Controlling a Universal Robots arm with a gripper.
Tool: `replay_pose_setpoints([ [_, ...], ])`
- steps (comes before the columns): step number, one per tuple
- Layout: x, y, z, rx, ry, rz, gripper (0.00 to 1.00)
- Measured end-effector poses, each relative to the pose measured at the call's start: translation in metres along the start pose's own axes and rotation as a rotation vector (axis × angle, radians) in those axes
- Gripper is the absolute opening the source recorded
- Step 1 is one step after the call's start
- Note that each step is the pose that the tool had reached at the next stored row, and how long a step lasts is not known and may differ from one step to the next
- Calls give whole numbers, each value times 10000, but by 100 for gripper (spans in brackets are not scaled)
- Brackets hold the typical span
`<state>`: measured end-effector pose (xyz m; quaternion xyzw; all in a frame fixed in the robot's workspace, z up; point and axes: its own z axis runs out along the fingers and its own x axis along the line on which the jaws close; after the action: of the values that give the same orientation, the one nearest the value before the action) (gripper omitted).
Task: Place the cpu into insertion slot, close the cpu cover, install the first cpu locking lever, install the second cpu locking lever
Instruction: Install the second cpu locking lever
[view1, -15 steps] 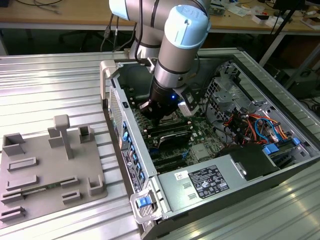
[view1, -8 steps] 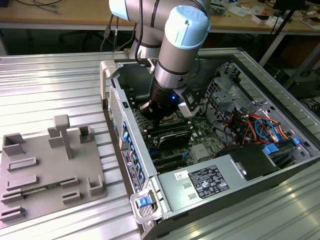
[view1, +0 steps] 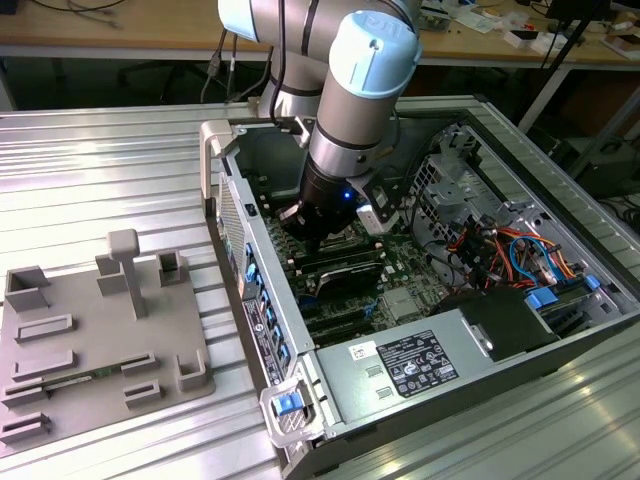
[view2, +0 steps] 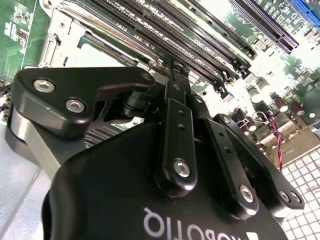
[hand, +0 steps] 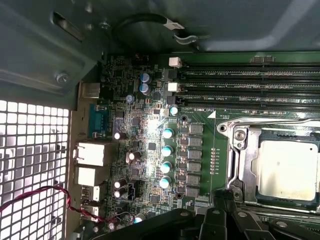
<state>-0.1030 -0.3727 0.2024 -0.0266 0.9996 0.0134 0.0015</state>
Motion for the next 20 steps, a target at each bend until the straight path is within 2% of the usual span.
replay_pose_setpoints([
  [2,0,1,1,3,0,0,11],
  [3,0,2,3,45,-1,2,11],
  [6,-1,1,1,110,4,-1,11],
  [8,0,0,1,133,5,-1,11],
  [12,-1,2,-13,131,2,0,11],
  [14,-1,3,-56,134,6,-1,11],
  [20,-1,6,-128,134,6,0,11],
])
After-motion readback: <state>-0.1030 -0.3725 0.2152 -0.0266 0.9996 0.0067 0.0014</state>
